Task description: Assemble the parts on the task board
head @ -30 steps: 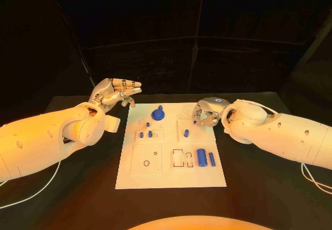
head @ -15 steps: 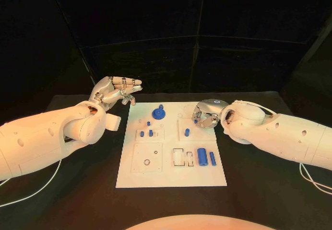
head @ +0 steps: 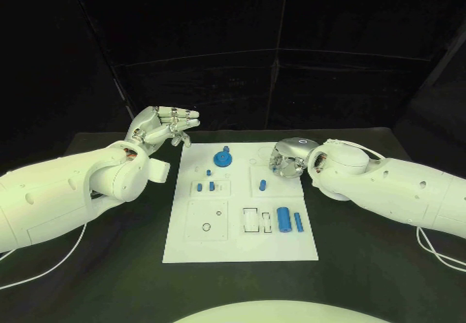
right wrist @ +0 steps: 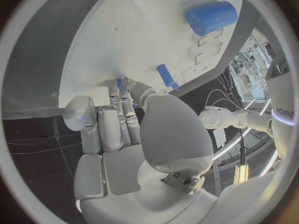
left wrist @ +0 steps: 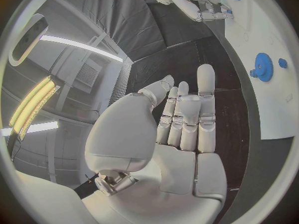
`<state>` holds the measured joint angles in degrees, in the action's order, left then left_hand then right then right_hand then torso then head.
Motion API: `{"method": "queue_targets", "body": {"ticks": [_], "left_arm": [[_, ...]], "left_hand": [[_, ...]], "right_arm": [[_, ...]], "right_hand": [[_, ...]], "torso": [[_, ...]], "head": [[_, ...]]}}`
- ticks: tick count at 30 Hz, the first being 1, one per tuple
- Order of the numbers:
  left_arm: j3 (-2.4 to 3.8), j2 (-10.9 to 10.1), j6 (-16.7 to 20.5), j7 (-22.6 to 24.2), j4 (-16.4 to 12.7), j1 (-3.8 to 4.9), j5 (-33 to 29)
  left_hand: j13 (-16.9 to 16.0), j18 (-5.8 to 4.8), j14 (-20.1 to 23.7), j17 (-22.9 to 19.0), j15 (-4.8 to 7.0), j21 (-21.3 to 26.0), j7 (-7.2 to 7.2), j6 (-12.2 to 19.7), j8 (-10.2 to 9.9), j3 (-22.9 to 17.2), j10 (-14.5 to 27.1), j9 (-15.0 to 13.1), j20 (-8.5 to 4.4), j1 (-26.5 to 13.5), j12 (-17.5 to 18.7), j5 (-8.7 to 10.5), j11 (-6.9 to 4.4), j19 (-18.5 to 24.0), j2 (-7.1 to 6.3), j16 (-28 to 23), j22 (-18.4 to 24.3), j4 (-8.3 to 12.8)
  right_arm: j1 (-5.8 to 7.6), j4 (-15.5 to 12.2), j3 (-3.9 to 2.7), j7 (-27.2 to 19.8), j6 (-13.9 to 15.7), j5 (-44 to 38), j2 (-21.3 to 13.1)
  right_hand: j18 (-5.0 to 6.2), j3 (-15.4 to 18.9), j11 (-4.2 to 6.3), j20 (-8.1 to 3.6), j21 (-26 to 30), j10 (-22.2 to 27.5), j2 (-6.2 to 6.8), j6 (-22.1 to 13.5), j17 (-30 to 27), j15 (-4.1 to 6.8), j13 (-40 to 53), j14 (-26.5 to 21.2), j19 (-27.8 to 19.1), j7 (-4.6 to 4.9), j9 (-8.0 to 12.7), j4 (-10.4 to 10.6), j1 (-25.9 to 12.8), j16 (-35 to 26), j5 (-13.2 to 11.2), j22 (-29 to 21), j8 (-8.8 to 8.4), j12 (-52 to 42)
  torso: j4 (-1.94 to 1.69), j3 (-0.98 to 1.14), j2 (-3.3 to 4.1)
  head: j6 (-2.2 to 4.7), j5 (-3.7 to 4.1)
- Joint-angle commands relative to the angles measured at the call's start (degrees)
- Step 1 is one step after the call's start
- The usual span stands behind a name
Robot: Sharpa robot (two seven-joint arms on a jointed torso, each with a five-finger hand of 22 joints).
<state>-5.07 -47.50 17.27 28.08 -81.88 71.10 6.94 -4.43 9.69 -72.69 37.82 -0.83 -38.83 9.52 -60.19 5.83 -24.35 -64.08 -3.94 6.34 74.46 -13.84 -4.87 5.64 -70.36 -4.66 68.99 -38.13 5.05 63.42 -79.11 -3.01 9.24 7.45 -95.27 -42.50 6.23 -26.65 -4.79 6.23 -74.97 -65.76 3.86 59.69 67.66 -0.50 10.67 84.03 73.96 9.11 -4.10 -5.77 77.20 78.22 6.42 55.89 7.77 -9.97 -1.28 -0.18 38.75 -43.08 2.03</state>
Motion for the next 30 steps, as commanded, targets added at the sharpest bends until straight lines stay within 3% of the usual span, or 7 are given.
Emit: {"method": "queue_targets", "body": {"ticks": [1, 16, 30], "left_arm": [[0.04, 0.09, -0.79, 0.48, -0.07, 0.07, -0.35], [0.04, 0.08, -1.42, -0.63, 0.07, 0.06, -0.35], [0.04, 0.14, -1.64, -1.03, 0.68, 0.06, -0.64]], "left_hand": [[-0.06, 0.78, -0.23, 0.16, 0.06, 0.1, 0.41, 0.02, 0.39, 0.05, 0.5, 0.04, 0.07, -0.02, -0.21, -0.06, 0.01, 0.0, 0.39, 0.2, 0.04, -0.1], [-0.06, 0.78, -0.25, 0.14, 0.05, 0.03, 0.43, 0.08, 0.41, 0.07, 0.58, 0.05, 0.07, 0.02, -0.27, -0.07, 0.03, -0.15, 0.45, 0.22, 0.01, -0.1], [-0.09, 0.75, -0.22, -0.07, -0.08, -0.03, 0.56, 0.42, 0.56, 0.56, 1.03, 0.04, 0.17, -0.62, -0.64, 0.01, 0.17, -0.56, 0.76, 0.24, 0.02, -0.77]], "right_arm": [[-0.02, 0.02, 0.08, 1.34, -1.08, -0.93, 0.18], [-0.04, -0.9, 0.07, 3.0, 1.9, -2.26, -0.09], [0.0, -5.16, 0.02, 4.2, 6.33, -1.11, -2.81]], "right_hand": [[-0.02, -1.17, 0.18, -0.23, -0.54, -1.09, -0.94, 1.01, 0.03, 0.65, -0.09, 2.05, 0.62, -0.18, -0.1, -0.3, 0.44, 0.43, -0.97, 0.49, 0.41, 0.29], [-0.16, -2.92, 0.35, -0.46, -1.1, -2.15, -1.17, 1.88, 0.45, 0.79, -0.34, 2.2, 1.03, -0.3, -0.06, -0.73, 0.39, 0.83, -1.55, 1.33, 0.4, 0.96], [-0.19, -3.41, 0.41, -0.52, -1.31, -2.67, -0.57, 2.15, 0.45, 0.84, -0.54, 2.22, 1.15, -0.38, 0.01, -0.64, -0.46, 0.95, -1.83, 1.56, 0.2, 1.52]], "torso": [[-0.01, 0.0, -0.03], [0.04, 0.02, -0.04], [0.02, -0.03, -0.06]], "head": [[-0.17, -0.13], [-0.25, -0.07], [-0.14, -0.39]]}}
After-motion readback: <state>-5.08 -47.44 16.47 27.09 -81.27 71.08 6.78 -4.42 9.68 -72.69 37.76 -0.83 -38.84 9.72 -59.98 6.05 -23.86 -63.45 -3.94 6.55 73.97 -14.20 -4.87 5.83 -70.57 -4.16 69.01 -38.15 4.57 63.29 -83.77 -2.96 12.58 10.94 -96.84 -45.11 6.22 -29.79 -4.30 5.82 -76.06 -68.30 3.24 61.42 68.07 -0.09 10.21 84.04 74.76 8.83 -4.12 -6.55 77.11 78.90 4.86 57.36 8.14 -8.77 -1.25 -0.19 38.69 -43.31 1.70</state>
